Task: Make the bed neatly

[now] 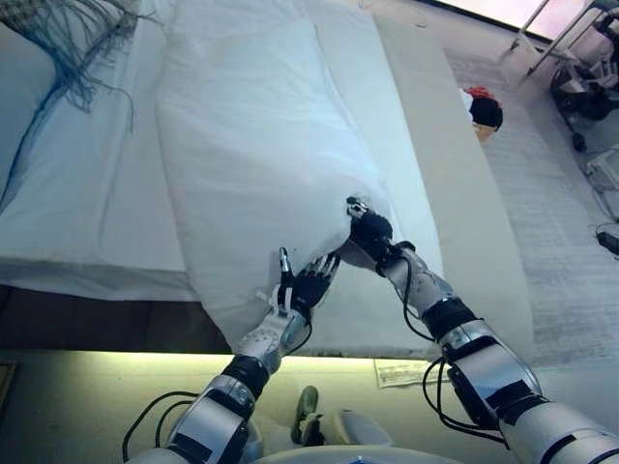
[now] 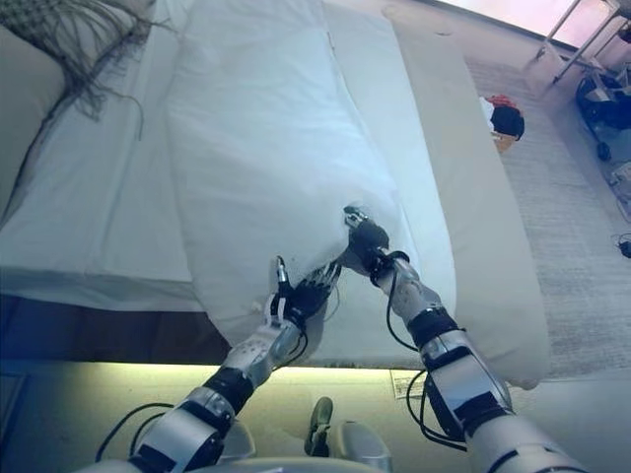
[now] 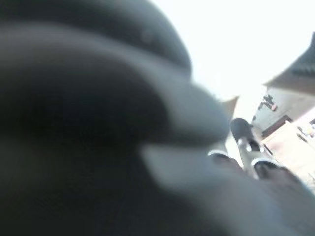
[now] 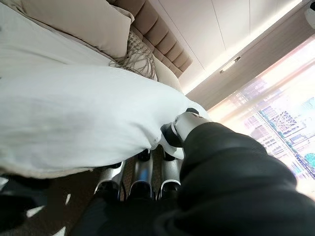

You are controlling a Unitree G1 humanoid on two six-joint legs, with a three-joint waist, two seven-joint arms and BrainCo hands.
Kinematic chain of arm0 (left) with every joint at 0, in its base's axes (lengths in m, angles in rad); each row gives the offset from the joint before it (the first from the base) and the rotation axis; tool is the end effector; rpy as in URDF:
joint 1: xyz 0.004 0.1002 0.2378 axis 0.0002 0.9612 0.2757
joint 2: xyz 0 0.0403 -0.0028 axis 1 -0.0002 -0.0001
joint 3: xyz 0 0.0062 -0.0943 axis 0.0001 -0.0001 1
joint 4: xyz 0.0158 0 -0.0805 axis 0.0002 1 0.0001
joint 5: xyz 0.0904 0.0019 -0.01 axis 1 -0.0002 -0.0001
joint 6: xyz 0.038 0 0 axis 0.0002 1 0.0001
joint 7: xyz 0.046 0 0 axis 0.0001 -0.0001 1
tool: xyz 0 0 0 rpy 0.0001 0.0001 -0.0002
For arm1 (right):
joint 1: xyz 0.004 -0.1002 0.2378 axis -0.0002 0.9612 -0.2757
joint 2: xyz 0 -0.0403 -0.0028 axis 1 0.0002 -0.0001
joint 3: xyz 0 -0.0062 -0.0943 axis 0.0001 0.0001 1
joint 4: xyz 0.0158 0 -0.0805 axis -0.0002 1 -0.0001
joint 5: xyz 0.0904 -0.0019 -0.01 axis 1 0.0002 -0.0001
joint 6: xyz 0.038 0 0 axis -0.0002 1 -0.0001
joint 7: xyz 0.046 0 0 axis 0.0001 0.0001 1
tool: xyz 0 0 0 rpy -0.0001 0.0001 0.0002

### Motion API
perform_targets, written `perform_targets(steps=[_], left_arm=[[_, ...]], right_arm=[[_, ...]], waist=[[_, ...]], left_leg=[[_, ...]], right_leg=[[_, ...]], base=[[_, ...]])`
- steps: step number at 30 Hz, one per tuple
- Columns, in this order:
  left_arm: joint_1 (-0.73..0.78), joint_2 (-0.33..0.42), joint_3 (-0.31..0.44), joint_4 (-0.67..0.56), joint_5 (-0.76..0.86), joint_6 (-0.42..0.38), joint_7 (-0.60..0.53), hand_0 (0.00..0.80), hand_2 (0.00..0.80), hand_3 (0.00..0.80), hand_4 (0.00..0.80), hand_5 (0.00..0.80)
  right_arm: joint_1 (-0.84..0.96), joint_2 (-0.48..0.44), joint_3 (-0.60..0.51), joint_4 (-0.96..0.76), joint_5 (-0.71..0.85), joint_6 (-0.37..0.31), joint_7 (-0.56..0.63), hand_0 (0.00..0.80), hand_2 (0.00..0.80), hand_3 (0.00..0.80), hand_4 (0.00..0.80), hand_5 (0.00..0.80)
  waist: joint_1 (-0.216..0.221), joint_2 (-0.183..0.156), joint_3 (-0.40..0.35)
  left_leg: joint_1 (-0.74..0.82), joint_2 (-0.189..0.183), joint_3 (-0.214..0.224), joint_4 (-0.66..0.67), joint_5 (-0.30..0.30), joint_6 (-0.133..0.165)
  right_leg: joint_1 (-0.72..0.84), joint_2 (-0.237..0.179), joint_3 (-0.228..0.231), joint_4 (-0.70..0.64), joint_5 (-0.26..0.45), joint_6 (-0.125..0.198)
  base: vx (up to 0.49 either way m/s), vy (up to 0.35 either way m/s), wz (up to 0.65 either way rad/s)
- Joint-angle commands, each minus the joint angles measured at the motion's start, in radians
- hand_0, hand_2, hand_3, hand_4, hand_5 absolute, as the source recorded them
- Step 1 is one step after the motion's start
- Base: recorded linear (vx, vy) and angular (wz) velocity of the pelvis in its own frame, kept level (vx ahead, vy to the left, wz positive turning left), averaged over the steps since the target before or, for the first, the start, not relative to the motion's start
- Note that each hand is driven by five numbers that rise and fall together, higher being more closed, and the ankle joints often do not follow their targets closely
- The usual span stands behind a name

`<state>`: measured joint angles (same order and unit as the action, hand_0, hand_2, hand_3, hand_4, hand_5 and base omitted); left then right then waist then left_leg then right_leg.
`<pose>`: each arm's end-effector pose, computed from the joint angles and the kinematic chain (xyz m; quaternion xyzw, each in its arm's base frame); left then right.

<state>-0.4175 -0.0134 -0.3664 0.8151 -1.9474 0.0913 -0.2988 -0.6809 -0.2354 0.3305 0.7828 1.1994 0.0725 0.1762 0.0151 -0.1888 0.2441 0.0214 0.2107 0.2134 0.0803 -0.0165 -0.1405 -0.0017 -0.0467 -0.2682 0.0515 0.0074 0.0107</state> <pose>0.2335 0.0740 -0.0007 -0.7580 0.1978 -0.0781 0.6166 0.3002 -0.1342 0.0720 0.3632 0.1287 0.1630 0.9083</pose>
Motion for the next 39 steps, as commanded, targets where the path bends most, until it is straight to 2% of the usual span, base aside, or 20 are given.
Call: perform_targets(steps=[1,8,15,16,17,18,20,21,22,23,31,32,33,34,37,39], left_arm=[[-0.11,-0.127,-0.033,-0.037,-0.025,-0.041,-0.042,0.0,0.0,0.0,0.0,0.0],[-0.144,-0.138,-0.038,-0.047,-0.025,-0.098,-0.036,0.0,0.0,0.0,0.0,0.0],[-0.191,-0.138,-0.037,-0.053,-0.025,-0.145,-0.003,0.0,0.0,0.0,0.0,0.0],[-0.198,-0.139,-0.037,-0.052,-0.025,-0.149,-0.004,0.072,0.072,0.072,0.072,0.072],[-0.203,-0.138,-0.038,-0.054,-0.025,-0.152,-0.002,0.201,0.201,0.201,0.201,0.201],[-0.209,-0.139,-0.039,-0.057,-0.025,-0.162,0.004,0.427,0.427,0.427,0.427,0.427],[-0.215,-0.142,-0.037,-0.065,-0.025,-0.18,0.012,0.653,0.653,0.653,0.653,0.653],[-0.217,-0.141,-0.035,-0.065,-0.025,-0.182,0.014,0.7,0.7,0.7,0.7,0.7],[-0.22,-0.139,-0.033,-0.067,-0.025,-0.184,0.019,0.703,0.703,0.703,0.703,0.703],[-0.221,-0.137,-0.033,-0.068,-0.025,-0.186,0.021,0.8,0.8,0.8,0.8,0.8],[-0.201,-0.114,-0.014,-0.079,-0.025,-0.209,0.034,0.8,0.8,0.8,0.8,0.8],[-0.196,-0.113,-0.011,-0.076,-0.025,-0.209,0.032,0.8,0.8,0.8,0.8,0.8],[-0.193,-0.11,-0.009,-0.076,-0.025,-0.209,0.034,0.8,0.8,0.8,0.8,0.8],[-0.189,-0.107,-0.007,-0.075,-0.025,-0.207,0.034,0.8,0.8,0.8,0.8,0.8],[-0.185,-0.097,-0.005,-0.078,-0.025,-0.206,0.037,0.8,0.8,0.8,0.8,0.8],[-0.182,-0.077,0.004,-0.075,-0.025,-0.199,0.028,0.8,0.8,0.8,0.8,0.8]], right_arm=[[-0.046,-0.037,-0.01,-0.127,0.071,-0.077,0.064,0.8,0.8,0.8,0.8,0.8],[-0.054,-0.024,0.013,-0.128,0.057,-0.067,0.064,0.8,0.8,0.8,0.8,0.8],[-0.054,-0.02,0.019,-0.098,0.044,-0.045,0.072,0.8,0.8,0.8,0.8,0.8],[-0.054,-0.018,0.02,-0.093,0.038,-0.041,0.075,0.8,0.8,0.8,0.8,0.8],[-0.056,-0.017,0.023,-0.087,0.034,-0.037,0.076,0.8,0.8,0.8,0.8,0.8],[-0.057,-0.016,0.025,-0.079,0.031,-0.036,0.077,0.8,0.8,0.8,0.8,0.8],[-0.056,-0.014,0.024,-0.062,0.021,-0.033,0.082,0.8,0.8,0.8,0.8,0.8],[-0.057,-0.013,0.024,-0.055,0.018,-0.031,0.083,0.8,0.8,0.8,0.8,0.8],[-0.057,-0.012,0.024,-0.051,0.012,-0.028,0.081,0.8,0.8,0.8,0.8,0.8],[-0.053,-0.011,0.026,-0.049,0.009,-0.026,0.078,0.8,0.8,0.8,0.8,0.8],[-0.006,-0.01,0.025,-0.025,-0.07,0.002,0.036,0.8,0.8,0.8,0.8,0.8],[-0.002,-0.01,0.025,-0.013,-0.082,0.009,0.024,0.693,0.693,0.693,0.693,0.693],[0.003,-0.011,0.025,-0.004,-0.098,0.018,0.011,0.264,0.264,0.264,0.264,0.264],[0.009,-0.012,0.025,0.005,-0.112,0.023,0.0,0.0,0.0,0.0,0.0,0.0],[0.019,-0.016,0.021,0.029,-0.134,0.041,-0.022,0.0,0.0,0.0,0.0,0.0],[0.031,-0.023,0.017,0.079,-0.204,0.069,-0.016,0.0,0.0,0.0,0.0,0.0]], waist=[[-0.023,0.01,-0.033],[-0.039,0.016,-0.035],[-0.055,0.035,-0.037],[-0.056,0.038,-0.037],[-0.058,0.041,-0.039],[-0.058,0.047,-0.041],[-0.058,0.057,-0.045],[-0.058,0.06,-0.047],[-0.059,0.064,-0.05],[-0.059,0.069,-0.053],[-0.055,0.102,-0.082],[-0.054,0.106,-0.089],[-0.052,0.11,-0.094],[-0.05,0.113,-0.097],[-0.045,0.12,-0.104],[-0.037,0.127,-0.114]], left_leg=[[-0.018,0.098,-0.004,-0.049,0.083,-0.031],[-0.013,0.102,0.007,-0.045,0.082,-0.035],[-0.006,0.099,0.014,-0.04,0.081,-0.036],[-0.004,0.098,0.014,-0.038,0.08,-0.036],[-0.004,0.097,0.014,-0.037,0.08,-0.037],[-0.001,0.096,0.013,-0.037,0.079,-0.036],[0.005,0.093,0.013,-0.038,0.079,-0.037],[0.007,0.091,0.011,-0.04,0.079,-0.037],[0.011,0.089,0.01,-0.042,0.079,-0.038],[0.014,0.087,0.01,-0.044,0.079,-0.038],[0.047,0.071,0.001,-0.051,0.072,-0.036],[0.054,0.068,0.0,-0.056,0.072,-0.035],[0.059,0.065,-0.002,-0.059,0.071,-0.035],[0.062,0.063,-0.002,-0.06,0.071,-0.035],[0.072,0.058,-0.008,-0.066,0.07,-0.034],[0.078,0.051,-0.014,-0.071,0.068,-0.033]], right_leg=[[0.02,-0.065,0.015,0.022,-0.002,0.099],[0.018,-0.063,0.025,0.027,-0.006,0.099],[0.017,-0.071,0.033,0.037,-0.013,0.101],[0.018,-0.072,0.034,0.038,-0.014,0.102],[0.017,-0.074,0.034,0.039,-0.014,0.103],[0.018,-0.076,0.033,0.041,-0.015,0.103],[0.023,-0.081,0.03,0.041,-0.016,0.105],[0.025,-0.082,0.03,0.041,-0.017,0.105],[0.028,-0.084,0.03,0.04,-0.018,0.106],[0.032,-0.087,0.029,0.038,-0.018,0.108],[0.062,-0.106,0.017,0.036,-0.025,0.115],[0.069,-0.108,0.015,0.033,-0.025,0.116],[0.075,-0.109,0.013,0.031,-0.026,0.117],[0.079,-0.112,0.01,0.03,-0.026,0.118],[0.088,-0.116,0.004,0.028,-0.027,0.121],[0.097,-0.122,-0.006,0.028,-0.028,0.123]], base=[[0.009,-0.009,-0.14],[-0.007,0.001,-0.04],[-0.016,0.025,-0.06],[0.0,0.0,0.0],[0.003,0.038,-0.02],[0.011,0.045,-0.01],[0.024,0.054,0.0],[0.028,0.058,0.01],[0.026,0.06,0.01],[0.03,0.068,0.0],[0.051,0.058,0.01],[0.061,0.051,0.01],[0.062,0.059,-0.01],[0.046,0.051,0.01],[0.027,0.042,0.03],[0.025,0.058,0.05]])
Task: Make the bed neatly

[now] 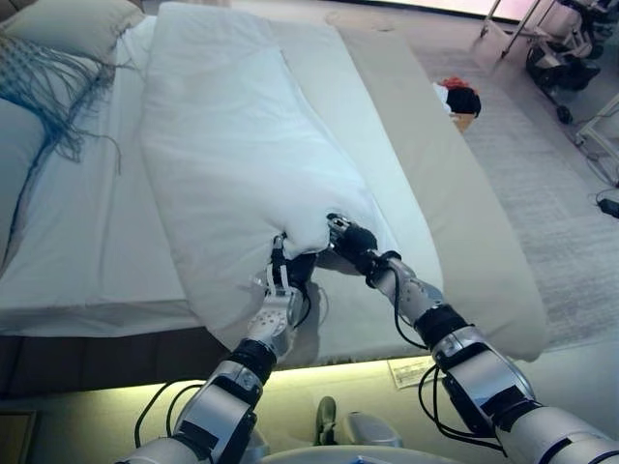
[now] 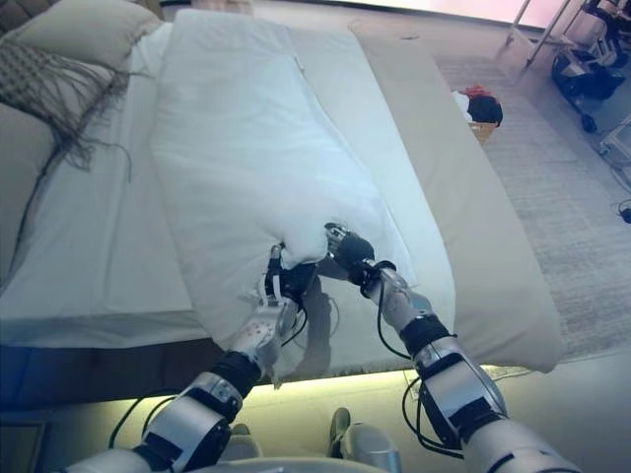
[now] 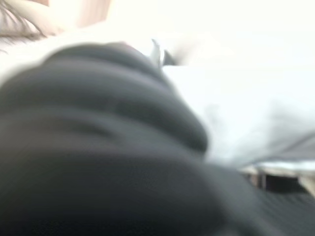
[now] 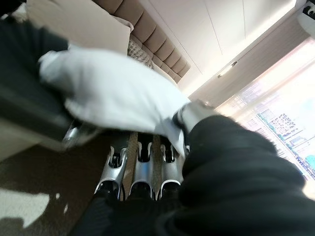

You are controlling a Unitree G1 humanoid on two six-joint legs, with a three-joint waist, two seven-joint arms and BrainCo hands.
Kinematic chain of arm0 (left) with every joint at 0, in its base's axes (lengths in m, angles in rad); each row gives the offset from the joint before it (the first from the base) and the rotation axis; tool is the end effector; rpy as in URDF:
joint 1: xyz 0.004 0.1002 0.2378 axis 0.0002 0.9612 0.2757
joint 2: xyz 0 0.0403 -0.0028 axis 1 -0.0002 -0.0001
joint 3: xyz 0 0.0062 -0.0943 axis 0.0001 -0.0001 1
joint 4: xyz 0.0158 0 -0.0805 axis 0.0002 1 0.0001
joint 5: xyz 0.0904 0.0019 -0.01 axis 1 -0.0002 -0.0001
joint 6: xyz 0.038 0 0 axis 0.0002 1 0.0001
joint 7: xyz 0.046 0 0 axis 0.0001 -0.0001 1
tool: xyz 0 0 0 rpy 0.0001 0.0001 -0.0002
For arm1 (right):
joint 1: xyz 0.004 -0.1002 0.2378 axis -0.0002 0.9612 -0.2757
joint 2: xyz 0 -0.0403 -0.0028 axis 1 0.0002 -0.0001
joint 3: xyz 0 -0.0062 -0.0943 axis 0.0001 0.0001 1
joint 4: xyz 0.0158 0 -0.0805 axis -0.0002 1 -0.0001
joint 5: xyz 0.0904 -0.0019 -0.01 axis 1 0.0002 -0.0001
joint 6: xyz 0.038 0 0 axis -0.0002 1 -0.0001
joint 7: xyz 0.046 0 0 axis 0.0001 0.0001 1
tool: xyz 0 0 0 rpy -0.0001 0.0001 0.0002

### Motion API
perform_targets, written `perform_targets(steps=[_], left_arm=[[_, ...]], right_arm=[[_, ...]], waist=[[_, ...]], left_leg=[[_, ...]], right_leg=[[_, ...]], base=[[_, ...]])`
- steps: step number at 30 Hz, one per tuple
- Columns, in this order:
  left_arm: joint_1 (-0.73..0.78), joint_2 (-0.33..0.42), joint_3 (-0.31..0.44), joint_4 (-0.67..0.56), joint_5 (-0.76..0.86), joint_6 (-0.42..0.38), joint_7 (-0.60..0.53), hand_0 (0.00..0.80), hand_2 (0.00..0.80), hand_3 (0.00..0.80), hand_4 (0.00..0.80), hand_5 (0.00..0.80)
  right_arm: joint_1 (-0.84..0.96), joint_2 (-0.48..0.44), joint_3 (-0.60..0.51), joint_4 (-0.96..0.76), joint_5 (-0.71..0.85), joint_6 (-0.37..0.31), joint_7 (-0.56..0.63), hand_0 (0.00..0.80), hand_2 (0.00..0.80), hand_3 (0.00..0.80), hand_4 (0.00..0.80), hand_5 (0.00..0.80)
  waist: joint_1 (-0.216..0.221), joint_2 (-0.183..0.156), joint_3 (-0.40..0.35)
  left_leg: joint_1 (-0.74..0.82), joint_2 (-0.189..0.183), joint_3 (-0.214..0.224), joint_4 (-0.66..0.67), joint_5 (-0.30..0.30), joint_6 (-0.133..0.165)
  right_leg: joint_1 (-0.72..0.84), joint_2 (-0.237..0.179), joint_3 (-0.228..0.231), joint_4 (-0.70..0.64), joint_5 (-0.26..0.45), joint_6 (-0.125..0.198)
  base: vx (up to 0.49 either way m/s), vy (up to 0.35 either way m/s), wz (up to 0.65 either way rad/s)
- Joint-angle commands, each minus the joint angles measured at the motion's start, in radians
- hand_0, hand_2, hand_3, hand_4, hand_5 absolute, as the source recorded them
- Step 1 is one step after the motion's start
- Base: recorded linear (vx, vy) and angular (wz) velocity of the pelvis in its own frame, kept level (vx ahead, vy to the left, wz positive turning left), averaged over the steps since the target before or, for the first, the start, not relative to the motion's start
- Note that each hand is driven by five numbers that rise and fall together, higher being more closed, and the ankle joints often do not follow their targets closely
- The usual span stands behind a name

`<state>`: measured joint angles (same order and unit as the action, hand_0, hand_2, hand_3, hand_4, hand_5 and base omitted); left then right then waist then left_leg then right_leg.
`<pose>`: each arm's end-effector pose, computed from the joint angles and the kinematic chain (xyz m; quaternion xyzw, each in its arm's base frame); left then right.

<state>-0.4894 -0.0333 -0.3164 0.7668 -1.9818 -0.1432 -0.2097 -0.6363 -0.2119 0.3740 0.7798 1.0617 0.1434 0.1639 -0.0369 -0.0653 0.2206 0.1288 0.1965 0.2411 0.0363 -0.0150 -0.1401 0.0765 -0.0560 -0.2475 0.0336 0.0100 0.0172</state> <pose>0.2559 0.0768 0.0227 -0.7650 0.1189 -0.0047 0.6330 0.2885 -0.1243 0.0539 0.2951 0.1950 0.1835 0.9172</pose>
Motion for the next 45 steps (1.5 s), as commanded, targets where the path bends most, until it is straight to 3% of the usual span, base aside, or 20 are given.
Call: perform_targets(steps=[1,9,18,24,31,34,36,41,45], left_arm=[[-0.105,-0.047,-0.042,-0.028,0.01,0.04,-0.063,0.8,0.8,0.8,0.8,0.8],[-0.062,0.077,0.063,-0.076,0.118,0.073,-0.109,0.8,0.8,0.8,0.8,0.8],[-0.002,0.245,0.242,-0.116,0.233,0.133,-0.129,0.8,0.8,0.8,0.8,0.8],[0.09,0.315,0.354,-0.089,0.299,0.198,-0.183,0.8,0.8,0.8,0.8,0.8],[0.264,0.385,0.524,0.002,0.39,0.277,-0.265,0.8,0.8,0.8,0.8,0.8],[0.319,0.401,0.562,0.047,0.419,0.308,-0.304,0.8,0.8,0.8,0.8,0.8],[0.397,0.415,0.607,0.101,0.444,0.356,-0.371,0.8,0.8,0.8,0.8,0.8],[0.502,0.445,0.7,0.189,0.497,0.381,-0.44,0.8,0.8,0.8,0.8,0.8],[0.555,0.524,0.793,0.306,0.54,0.395,-0.461,0.8,0.8,0.8,0.8,0.8]], right_arm=[[-0.003,-0.05,-0.025,0.096,-0.074,0.004,0.004,0.0,0.0,0.0,0.0,0.0],[0.139,-0.082,-0.036,0.205,-0.193,0.075,0.138,0.0,0.0,0.0,0.0,0.0],[0.272,-0.092,-0.078,0.302,-0.244,0.051,0.268,0.0,0.0,0.0,0.0,0.0],[0.291,-0.099,-0.113,0.35,-0.242,0.021,0.286,0.0,0.0,0.0,0.0,0.0],[0.313,-0.118,-0.173,0.384,-0.234,-0.011,0.268,0.0,0.0,0.0,0.0,0.0],[0.315,-0.122,-0.186,0.391,-0.227,-0.013,0.253,0.0,0.0,0.0,0.0,0.0],[0.32,-0.132,-0.199,0.399,-0.226,-0.016,0.243,0.0,0.0,0.0,0.0,0.0],[0.319,-0.154,-0.213,0.413,-0.226,-0.015,0.224,0.0,0.0,0.0,0.0,0.0],[0.312,-0.175,-0.22,0.434,-0.218,-0.017,0.218,0.0,0.0,0.0,0.0,0.0]], waist=[[0.017,0.005,-0.093],[0.044,0.027,-0.113],[0.085,0.052,-0.144],[0.132,0.062,-0.16],[0.201,0.07,-0.169],[0.219,0.075,-0.172],[0.246,0.082,-0.17],[0.29,0.094,-0.155],[0.326,0.102,-0.149]], left_leg=[[-0.026,0.062,-0.046,-0.029,0.066,-0.032],[-0.005,0.039,-0.075,-0.048,0.065,-0.023],[-0.01,0.012,-0.114,-0.085,0.085,-0.014],[-0.024,-0.006,-0.141,-0.084,0.087,-0.009],[-0.038,-0.028,-0.181,-0.081,0.083,-0.001],[-0.044,-0.035,-0.192,-0.083,0.084,0.0],[-0.053,-0.043,-0.204,-0.084,0.087,0.001],[-0.067,-0.056,-0.223,-0.084,0.091,-0.001],[-0.081,-0.068,-0.242,-0.09,0.102,-0.001]], right_leg=[[0.021,-0.114,-0.028,0.045,-0.031,0.117],[0.047,-0.124,-0.048,0.043,-0.037,0.117],[0.067,-0.135,-0.083,0.021,-0.029,0.117],[0.077,-0.137,-0.111,0.006,-0.024,0.111],[0.096,-0.137,-0.152,0.003,-0.039,0.099],[0.102,-0.137,-0.167,0.0,-0.043,0.097],[0.107,-0.139,-0.183,-0.004,-0.046,0.094],[0.12,-0.143,-0.215,-0.003,-0.057,0.091],[0.132,-0.145,-0.249,-0.014,-0.056,0.093]], base=[[0.028,0.053,0.08],[0.017,0.06,0.08],[-0.028,0.052,0.14],[-0.024,0.021,0.13],[0.001,0.017,0.14],[-0.005,0.03,0.18],[-0.031,0.064,0.07],[-0.05,0.059,0.15],[-0.044,0.057,0.08]])
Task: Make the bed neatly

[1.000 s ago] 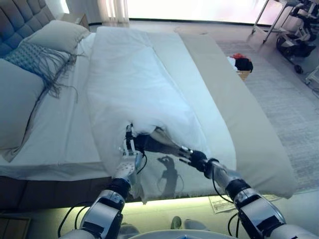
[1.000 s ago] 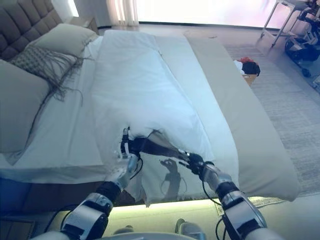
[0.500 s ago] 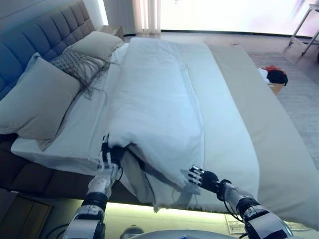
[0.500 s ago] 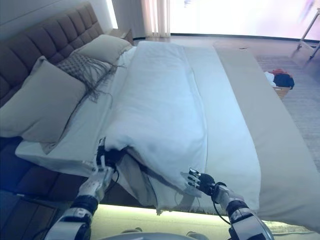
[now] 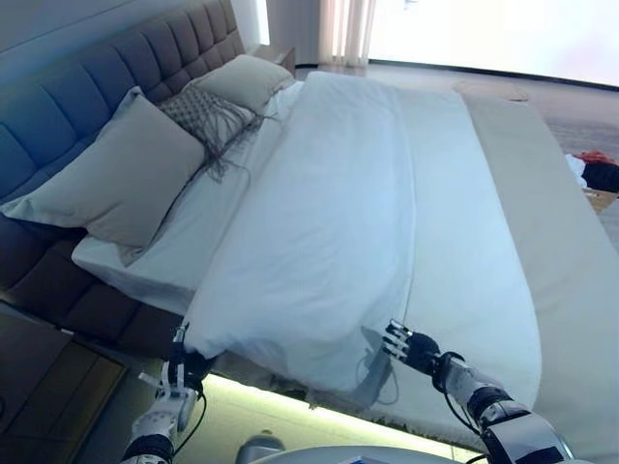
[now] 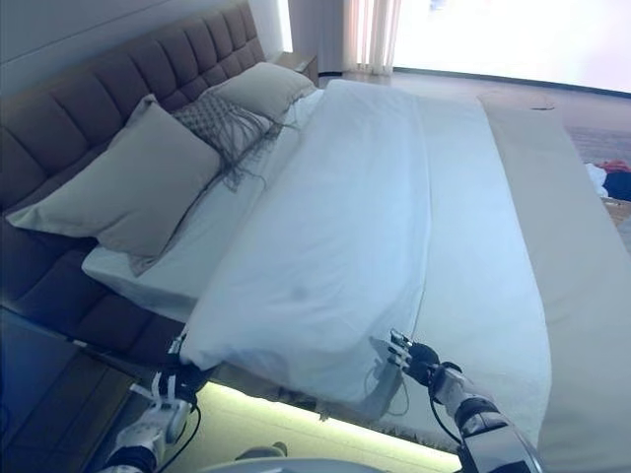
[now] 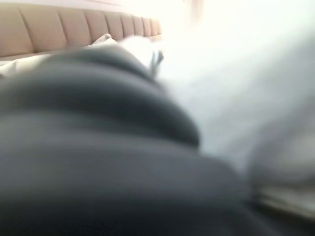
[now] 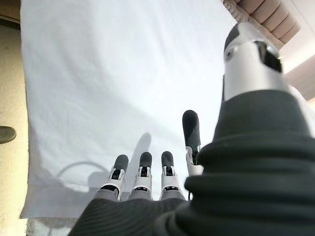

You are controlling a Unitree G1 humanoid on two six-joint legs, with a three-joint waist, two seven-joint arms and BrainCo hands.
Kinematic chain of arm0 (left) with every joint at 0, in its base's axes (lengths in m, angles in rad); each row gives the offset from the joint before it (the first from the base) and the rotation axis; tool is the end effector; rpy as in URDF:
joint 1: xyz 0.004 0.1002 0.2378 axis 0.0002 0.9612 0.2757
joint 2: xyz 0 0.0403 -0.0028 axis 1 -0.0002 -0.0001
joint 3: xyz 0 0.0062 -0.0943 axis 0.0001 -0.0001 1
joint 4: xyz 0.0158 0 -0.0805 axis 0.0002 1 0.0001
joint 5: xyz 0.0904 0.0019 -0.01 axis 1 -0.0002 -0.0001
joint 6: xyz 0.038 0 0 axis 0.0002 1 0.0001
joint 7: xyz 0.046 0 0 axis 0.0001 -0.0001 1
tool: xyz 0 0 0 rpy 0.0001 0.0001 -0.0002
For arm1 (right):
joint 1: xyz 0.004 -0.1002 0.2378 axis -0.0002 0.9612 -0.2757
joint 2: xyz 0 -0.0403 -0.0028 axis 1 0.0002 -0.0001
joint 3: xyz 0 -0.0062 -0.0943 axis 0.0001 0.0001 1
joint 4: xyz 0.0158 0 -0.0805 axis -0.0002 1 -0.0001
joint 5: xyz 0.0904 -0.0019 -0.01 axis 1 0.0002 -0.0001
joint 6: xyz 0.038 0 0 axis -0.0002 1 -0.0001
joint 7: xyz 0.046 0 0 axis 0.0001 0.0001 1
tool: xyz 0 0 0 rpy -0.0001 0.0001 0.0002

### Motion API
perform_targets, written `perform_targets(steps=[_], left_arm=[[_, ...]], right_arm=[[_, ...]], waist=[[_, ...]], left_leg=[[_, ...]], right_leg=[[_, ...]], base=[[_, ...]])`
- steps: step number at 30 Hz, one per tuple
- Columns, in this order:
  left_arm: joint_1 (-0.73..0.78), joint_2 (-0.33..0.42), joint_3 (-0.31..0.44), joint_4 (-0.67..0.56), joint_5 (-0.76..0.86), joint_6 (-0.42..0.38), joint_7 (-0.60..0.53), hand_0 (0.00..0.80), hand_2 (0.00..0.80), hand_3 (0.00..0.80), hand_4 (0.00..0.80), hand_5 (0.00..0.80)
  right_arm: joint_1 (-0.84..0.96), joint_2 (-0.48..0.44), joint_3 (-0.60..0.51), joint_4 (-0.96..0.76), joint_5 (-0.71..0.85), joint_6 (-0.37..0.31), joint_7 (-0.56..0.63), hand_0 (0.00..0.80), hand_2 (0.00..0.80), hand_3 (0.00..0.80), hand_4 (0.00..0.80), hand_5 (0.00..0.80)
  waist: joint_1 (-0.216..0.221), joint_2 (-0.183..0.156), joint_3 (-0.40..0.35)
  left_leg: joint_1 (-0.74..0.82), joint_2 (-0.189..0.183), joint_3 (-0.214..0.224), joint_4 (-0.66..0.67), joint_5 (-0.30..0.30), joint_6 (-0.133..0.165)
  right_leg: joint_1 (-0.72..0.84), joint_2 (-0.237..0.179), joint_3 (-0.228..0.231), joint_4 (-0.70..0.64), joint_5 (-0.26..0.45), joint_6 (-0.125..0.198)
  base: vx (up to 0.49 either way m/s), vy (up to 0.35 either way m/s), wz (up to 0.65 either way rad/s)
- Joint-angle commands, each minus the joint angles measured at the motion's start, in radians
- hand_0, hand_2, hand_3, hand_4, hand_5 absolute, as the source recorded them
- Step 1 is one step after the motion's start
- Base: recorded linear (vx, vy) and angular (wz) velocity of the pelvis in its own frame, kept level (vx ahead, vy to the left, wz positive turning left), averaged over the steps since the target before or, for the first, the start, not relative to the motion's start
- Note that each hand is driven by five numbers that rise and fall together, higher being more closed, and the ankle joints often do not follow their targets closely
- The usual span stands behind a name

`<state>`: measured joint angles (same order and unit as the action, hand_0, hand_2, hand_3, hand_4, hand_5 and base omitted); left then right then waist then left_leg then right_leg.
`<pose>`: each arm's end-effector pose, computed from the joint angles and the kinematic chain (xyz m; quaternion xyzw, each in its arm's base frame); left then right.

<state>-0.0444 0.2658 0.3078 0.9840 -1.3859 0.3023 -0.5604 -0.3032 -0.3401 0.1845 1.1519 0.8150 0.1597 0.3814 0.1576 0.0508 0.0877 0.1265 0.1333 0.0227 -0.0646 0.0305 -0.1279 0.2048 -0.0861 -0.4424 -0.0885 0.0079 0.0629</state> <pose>0.1185 0.2495 -0.0675 -0.6515 0.1346 0.1366 0.7340 0.1772 -0.2336 -0.0529 0.2538 0.4070 0.0067 0.8774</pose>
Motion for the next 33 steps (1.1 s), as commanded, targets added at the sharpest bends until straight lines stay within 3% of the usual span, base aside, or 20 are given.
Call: perform_targets(steps=[1,7,13,21,33], left_arm=[[0.114,0.252,0.196,0.119,-0.049,-0.042,-0.111,0.8,0.8,0.8,0.8,0.8],[0.155,0.371,0.338,0.246,-0.026,-0.028,-0.119,0.8,0.8,0.8,0.8,0.8],[0.175,0.425,0.415,0.324,0.001,-0.053,-0.07,0.8,0.8,0.8,0.8,0.8],[0.178,0.412,0.391,0.358,0.106,-0.064,-0.07,0.8,0.8,0.8,0.8,0.8],[0.211,0.384,0.426,0.307,0.048,-0.133,0.04,0.8,0.8,0.8,0.8,0.8]], right_arm=[[-0.025,-0.051,-0.029,0.068,0.033,-0.034,0.001,0.0,0.0,0.0,0.0,0.0],[-0.018,-0.055,-0.04,0.097,0.044,-0.052,0.008,0.0,0.0,0.0,0.0,0.0],[-0.005,-0.061,-0.06,0.111,0.037,-0.064,0.011,0.0,0.0,0.0,0.0,0.0],[0.034,-0.07,-0.081,0.118,0.006,-0.081,0.035,0.0,0.0,0.0,0.0,0.0],[0.06,-0.096,-0.133,0.116,-0.002,-0.077,0.04,0.0,0.0,0.0,0.0,0.0]], waist=[[0.136,-0.012,-0.017],[0.162,-0.006,-0.015],[0.168,-0.009,-0.009],[0.163,-0.016,-0.004],[0.175,-0.025,0.014]], left_leg=[[-0.083,-0.007,-0.027,0.01,0.059,-0.014],[-0.105,-0.018,-0.042,0.016,0.062,-0.012],[-0.118,-0.027,-0.047,0.027,0.055,-0.008],[-0.122,-0.03,-0.031,0.033,0.04,0.001],[-0.131,-0.033,-0.043,0.042,0.033,0.007]], right_leg=[[0.004,-0.115,-0.059,0.107,-0.055,0.047],[0.004,-0.116,-0.082,0.101,-0.055,0.052],[0.002,-0.119,-0.089,0.097,-0.055,0.055],[-0.004,-0.122,-0.091,0.082,-0.046,0.062],[-0.006,-0.12,-0.089,0.079,-0.046,0.059]], base=[[-0.03,0.062,0.03],[-0.03,0.064,-0.04],[-0.026,0.071,-0.02],[-0.018,0.045,-0.01],[-0.005,0.005,0.02]])
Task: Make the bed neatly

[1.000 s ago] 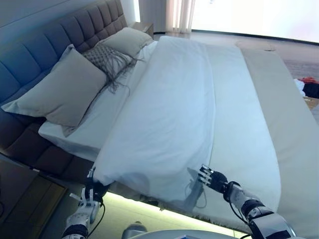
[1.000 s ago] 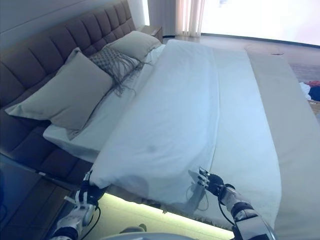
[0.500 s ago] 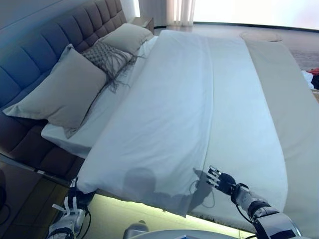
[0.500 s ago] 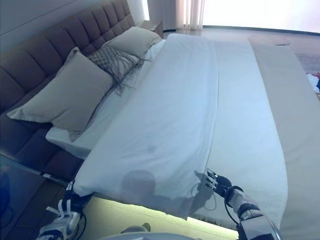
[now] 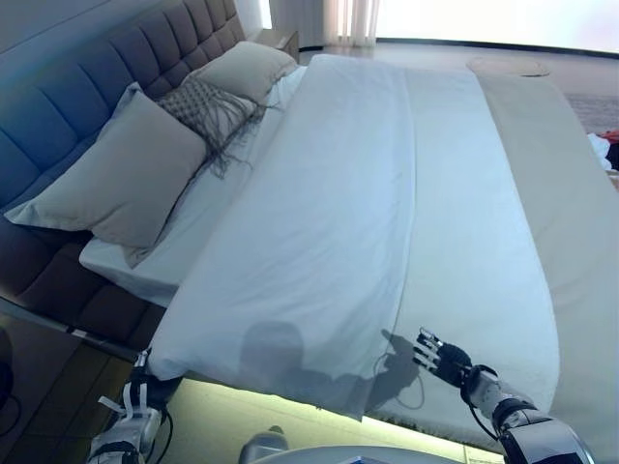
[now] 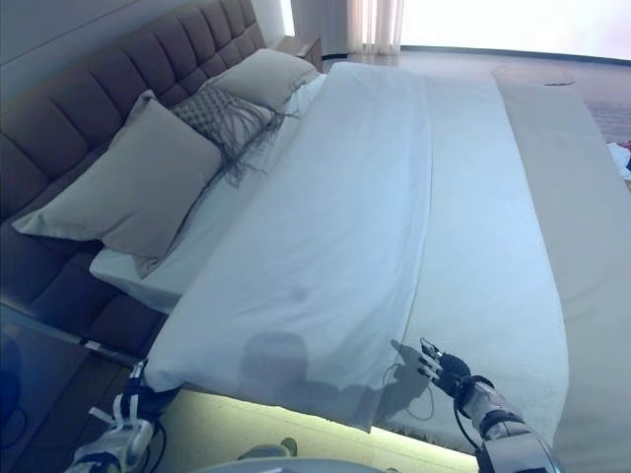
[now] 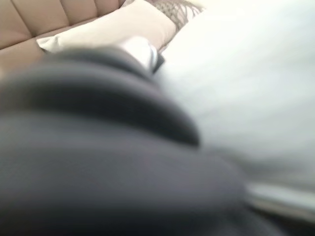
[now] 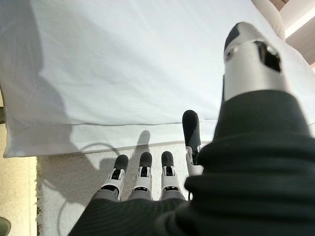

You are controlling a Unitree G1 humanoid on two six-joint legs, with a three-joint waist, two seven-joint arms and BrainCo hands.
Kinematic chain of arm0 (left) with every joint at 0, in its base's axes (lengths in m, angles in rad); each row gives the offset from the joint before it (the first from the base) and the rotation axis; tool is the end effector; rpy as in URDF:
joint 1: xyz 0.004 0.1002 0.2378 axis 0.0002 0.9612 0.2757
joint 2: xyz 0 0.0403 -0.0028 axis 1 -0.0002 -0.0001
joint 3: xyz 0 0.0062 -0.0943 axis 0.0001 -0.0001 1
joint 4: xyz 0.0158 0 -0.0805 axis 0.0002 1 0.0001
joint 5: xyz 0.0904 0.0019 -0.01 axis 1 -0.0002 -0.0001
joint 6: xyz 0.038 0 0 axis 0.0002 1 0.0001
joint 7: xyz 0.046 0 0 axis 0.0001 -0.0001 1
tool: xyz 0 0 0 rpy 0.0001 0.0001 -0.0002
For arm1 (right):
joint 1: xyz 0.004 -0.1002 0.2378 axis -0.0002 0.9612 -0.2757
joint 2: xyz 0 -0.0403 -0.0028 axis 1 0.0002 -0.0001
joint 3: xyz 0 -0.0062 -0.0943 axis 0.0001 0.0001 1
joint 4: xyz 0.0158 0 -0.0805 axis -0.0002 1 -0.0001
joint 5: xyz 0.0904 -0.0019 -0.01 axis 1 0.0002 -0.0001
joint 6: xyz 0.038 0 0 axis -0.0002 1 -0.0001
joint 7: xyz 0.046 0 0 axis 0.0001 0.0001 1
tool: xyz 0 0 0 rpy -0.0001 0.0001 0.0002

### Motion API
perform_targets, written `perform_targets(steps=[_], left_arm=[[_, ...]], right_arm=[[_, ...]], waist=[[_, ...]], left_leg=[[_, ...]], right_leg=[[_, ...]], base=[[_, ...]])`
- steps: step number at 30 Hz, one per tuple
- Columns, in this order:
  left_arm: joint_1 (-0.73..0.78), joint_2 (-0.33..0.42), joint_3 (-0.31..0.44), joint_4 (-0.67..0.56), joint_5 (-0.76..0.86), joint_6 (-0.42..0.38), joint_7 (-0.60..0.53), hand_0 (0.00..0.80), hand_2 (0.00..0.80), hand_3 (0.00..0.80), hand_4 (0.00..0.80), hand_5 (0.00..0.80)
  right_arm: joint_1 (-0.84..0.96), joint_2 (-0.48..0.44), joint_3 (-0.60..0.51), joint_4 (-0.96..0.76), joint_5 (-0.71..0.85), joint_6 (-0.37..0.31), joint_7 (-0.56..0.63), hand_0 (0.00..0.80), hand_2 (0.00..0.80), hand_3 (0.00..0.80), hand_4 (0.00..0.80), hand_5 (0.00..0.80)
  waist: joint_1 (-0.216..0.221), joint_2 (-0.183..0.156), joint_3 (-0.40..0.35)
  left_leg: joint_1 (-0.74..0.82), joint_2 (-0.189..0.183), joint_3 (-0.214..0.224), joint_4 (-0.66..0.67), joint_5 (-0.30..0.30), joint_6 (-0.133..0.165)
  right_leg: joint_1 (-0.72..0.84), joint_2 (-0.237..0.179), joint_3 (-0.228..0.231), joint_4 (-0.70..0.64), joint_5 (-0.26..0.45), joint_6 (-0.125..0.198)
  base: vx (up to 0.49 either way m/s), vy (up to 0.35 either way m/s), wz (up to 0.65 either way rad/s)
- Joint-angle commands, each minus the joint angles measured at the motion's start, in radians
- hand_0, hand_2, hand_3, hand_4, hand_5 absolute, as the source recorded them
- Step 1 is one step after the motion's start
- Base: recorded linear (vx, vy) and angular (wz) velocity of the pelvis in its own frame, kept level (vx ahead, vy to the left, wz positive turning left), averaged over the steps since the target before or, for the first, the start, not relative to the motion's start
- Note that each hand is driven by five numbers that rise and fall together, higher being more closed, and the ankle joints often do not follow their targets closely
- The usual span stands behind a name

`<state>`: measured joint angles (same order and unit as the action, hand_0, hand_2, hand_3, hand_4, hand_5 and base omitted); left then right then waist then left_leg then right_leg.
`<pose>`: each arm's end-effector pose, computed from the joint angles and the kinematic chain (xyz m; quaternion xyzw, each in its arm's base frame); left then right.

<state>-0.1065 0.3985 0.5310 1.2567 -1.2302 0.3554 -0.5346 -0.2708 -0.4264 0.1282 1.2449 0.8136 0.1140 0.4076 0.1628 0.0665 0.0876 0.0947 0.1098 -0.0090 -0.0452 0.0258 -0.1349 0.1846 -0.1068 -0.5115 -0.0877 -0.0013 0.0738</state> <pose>0.0945 0.2919 -0.0648 -0.6313 0.1624 0.2511 0.7156 0.1547 -0.2721 -0.0523 0.2393 0.4085 -0.0628 0.8786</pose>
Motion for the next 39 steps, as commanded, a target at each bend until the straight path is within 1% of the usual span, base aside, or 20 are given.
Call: perform_targets(steps=[1,5,6,8,10,13,14,15,16,18,21,25,27,32,34,36,37,39], left_arm=[[0.277,0.253,0.21,0.031,-0.099,-0.191,0.02,0.8,0.8,0.8,0.8,0.8],[0.294,0.258,0.227,0.029,-0.129,-0.197,0.032,0.8,0.8,0.8,0.8,0.8],[0.299,0.248,0.227,0.027,-0.118,-0.185,0.008,0.8,0.8,0.8,0.8,0.8],[0.298,0.235,0.218,0.027,-0.105,-0.189,-0.004,0.8,0.8,0.8,0.8,0.8],[0.291,0.216,0.197,0.022,-0.093,-0.185,-0.017,0.8,0.8,0.8,0.8,0.8],[0.273,0.192,0.155,-0.013,-0.087,-0.181,0.004,0.8,0.8,0.8,0.8,0.8],[0.267,0.182,0.14,-0.019,-0.097,-0.175,0.007,0.747,0.747,0.747,0.747,0.747],[0.261,0.171,0.127,-0.021,-0.095,-0.174,0.005,0.311,0.311,0.311,0.311,0.311],[0.258,0.159,0.117,-0.022,-0.094,-0.174,0.002,0.0,0.0,0.0,0.0,0.0],[0.251,0.125,0.083,-0.026,-0.092,-0.184,0.003,0.0,0.0,0.0,0.0,0.0],[0.252,0.092,0.052,-0.02,-0.063,-0.179,0.006,0.0,0.0,0.0,0.0,0.0],[0.254,0.044,0.008,0.0,-0.037,-0.194,0.014,0.0,0.0,0.0,0.0,0.0],[0.259,0.021,-0.013,0.011,-0.032,-0.203,0.006,0.0,0.0,0.0,0.0,0.0],[0.274,-0.014,-0.049,0.031,0.007,-0.193,-0.032,0.0,0.0,0.0,0.0,0.0],[0.281,-0.028,-0.067,0.024,-0.001,-0.185,-0.094,0.0,0.0,0.0,0.0,0.0],[0.289,-0.051,-0.101,-0.015,0.003,-0.156,-0.201,0.0,0.0,0.0,0.0,0.0],[0.293,-0.068,-0.132,-0.046,0.009,-0.146,-0.257,0.0,0.0,0.0,0.0,0.0],[0.305,-0.096,-0.202,-0.096,0.008,-0.148,-0.333,0.0,0.0,0.0,0.0,0.0]], right_arm=[[0.028,-0.012,-0.08,0.023,0.0,-0.032,0.014,0.0,0.0,0.0,0.0,0.0],[0.03,-0.023,-0.086,0.024,-0.004,-0.031,0.023,0.0,0.0,0.0,0.0,0.0],[0.026,-0.022,-0.083,0.021,-0.003,-0.029,0.019,0.0,0.0,0.0,0.0,0.0],[0.024,-0.022,-0.084,0.021,-0.009,-0.028,0.022,0.0,0.0,0.0,0.0,0.0],[0.023,-0.02,-0.076,0.019,-0.014,-0.036,0.032,0.0,0.0,0.0,0.0,0.0],[0.025,-0.007,-0.067,-0.001,-0.001,-0.042,0.03,0.0,0.0,0.0,0.0,0.0],[0.027,0.001,-0.063,-0.006,0.001,-0.044,0.029,0.0,0.0,0.0,0.0,0.0],[0.03,0.008,-0.061,-0.009,-0.002,-0.046,0.031,0.0,0.0,0.0,0.0,0.0],[0.032,0.011,-0.061,-0.013,-0.005,-0.046,0.035,0.0,0.0,0.0,0.0,0.0],[0.034,0.023,-0.059,-0.016,-0.007,-0.048,0.042,0.0,0.0,0.0,0.0,0.0],[0.038,0.032,-0.064,-0.02,-0.004,-0.041,0.049,0.0,0.0,0.0,0.0,0.0],[0.043,0.036,-0.078,-0.014,-0.009,-0.033,0.053,0.0,0.0,0.0,0.0,0.0],[0.047,0.036,-0.088,-0.012,-0.011,-0.034,0.051,0.0,0.0,0.0,0.0,0.0],[0.048,0.028,-0.111,-0.007,-0.006,-0.031,0.048,0.0,0.0,0.0,0.0,0.0],[0.05,0.03,-0.115,-0.009,-0.004,-0.032,0.043,0.0,0.0,0.0,0.0,0.0],[0.058,0.033,-0.115,-0.019,-0.003,-0.03,0.038,0.0,0.0,0.0,0.0,0.0],[0.061,0.033,-0.117,-0.022,-0.005,-0.028,0.037,0.0,0.0,0.0,0.0,0.0],[0.067,0.034,-0.117,-0.024,-0.001,-0.032,0.034,0.0,0.0,0.0,0.0,0.0]], waist=[[0.174,-0.042,0.015],[0.182,-0.044,0.019],[0.187,-0.046,0.02],[0.19,-0.048,0.02],[0.194,-0.052,0.02],[0.196,-0.06,0.027],[0.195,-0.062,0.03],[0.193,-0.063,0.031],[0.192,-0.064,0.033],[0.19,-0.066,0.035],[0.186,-0.07,0.036],[0.177,-0.073,0.037],[0.175,-0.072,0.04],[0.171,-0.068,0.048],[0.17,-0.066,0.054],[0.168,-0.065,0.057],[0.167,-0.065,0.059],[0.168,-0.062,0.063]], left_leg=[[-0.101,-0.011,-0.015,0.025,0.037,0.015],[-0.102,-0.013,-0.023,0.027,0.036,0.016],[-0.1,-0.012,-0.024,0.024,0.036,0.015],[-0.099,-0.014,-0.026,0.021,0.038,0.015],[-0.1,-0.016,-0.028,0.018,0.038,0.017],[-0.112,-0.019,-0.032,0.029,0.035,0.019],[-0.115,-0.019,-0.033,0.032,0.034,0.02],[-0.116,-0.019,-0.032,0.033,0.034,0.02],[-0.115,-0.019,-0.031,0.03,0.035,0.021],[-0.112,-0.02,-0.032,0.025,0.035,0.023],[-0.108,-0.019,-0.026,0.022,0.035,0.024],[-0.106,-0.017,-0.017,0.02,0.035,0.025],[-0.107,-0.016,-0.014,0.021,0.036,0.026],[-0.111,-0.015,-0.007,0.026,0.035,0.026],[-0.11,-0.014,-0.005,0.026,0.034,0.026],[-0.107,-0.013,-0.001,0.024,0.033,0.027],[-0.106,-0.013,0.0,0.023,0.033,0.028],[-0.107,-0.013,0.003,0.022,0.033,0.029]], right_leg=[[0.015,-0.099,-0.022,0.077,-0.037,0.047],[0.017,-0.099,-0.028,0.074,-0.035,0.047],[0.018,-0.1,-0.032,0.071,-0.032,0.047],[0.022,-0.099,-0.035,0.065,-0.029,0.049],[0.024,-0.098,-0.039,0.066,-0.033,0.048],[0.018,-0.1,-0.042,0.08,-0.04,0.045],[0.015,-0.1,-0.042,0.084,-0.041,0.045],[0.013,-0.101,-0.041,0.086,-0.041,0.044],[0.012,-0.1,-0.039,0.085,-0.04,0.044],[0.012,-0.098,-0.036,0.083,-0.04,0.045],[0.013,-0.099,-0.034,0.082,-0.038,0.046],[0.01,-0.097,-0.024,0.079,-0.035,0.047],[0.009,-0.097,-0.021,0.077,-0.033,0.047],[0.003,-0.1,-0.018,0.077,-0.028,0.047],[0.002,-0.102,-0.017,0.076,-0.024,0.048],[-0.001,-0.103,-0.014,0.076,-0.021,0.049],[-0.002,-0.103,-0.012,0.075,-0.019,0.049],[-0.004,-0.104,-0.01,0.076,-0.016,0.049]], base=[[0.0,0.0,0.0],[-0.01,0.018,0.0],[-0.014,0.037,0.0],[-0.006,0.017,0.0],[-0.009,0.01,0.02],[-0.029,-0.001,0.09],[-0.038,-0.004,0.14],[-0.034,-0.002,0.16],[-0.023,0.001,0.18],[-0.012,0.001,0.24],[-0.001,-0.007,0.31],[-0.002,-0.005,0.32],[-0.011,0.001,0.14],[-0.016,0.006,0.32],[-0.008,0.003,0.03],[0.0,0.0,0.0],[0.0,0.0,0.0],[-0.034,0.01,-0.03]])
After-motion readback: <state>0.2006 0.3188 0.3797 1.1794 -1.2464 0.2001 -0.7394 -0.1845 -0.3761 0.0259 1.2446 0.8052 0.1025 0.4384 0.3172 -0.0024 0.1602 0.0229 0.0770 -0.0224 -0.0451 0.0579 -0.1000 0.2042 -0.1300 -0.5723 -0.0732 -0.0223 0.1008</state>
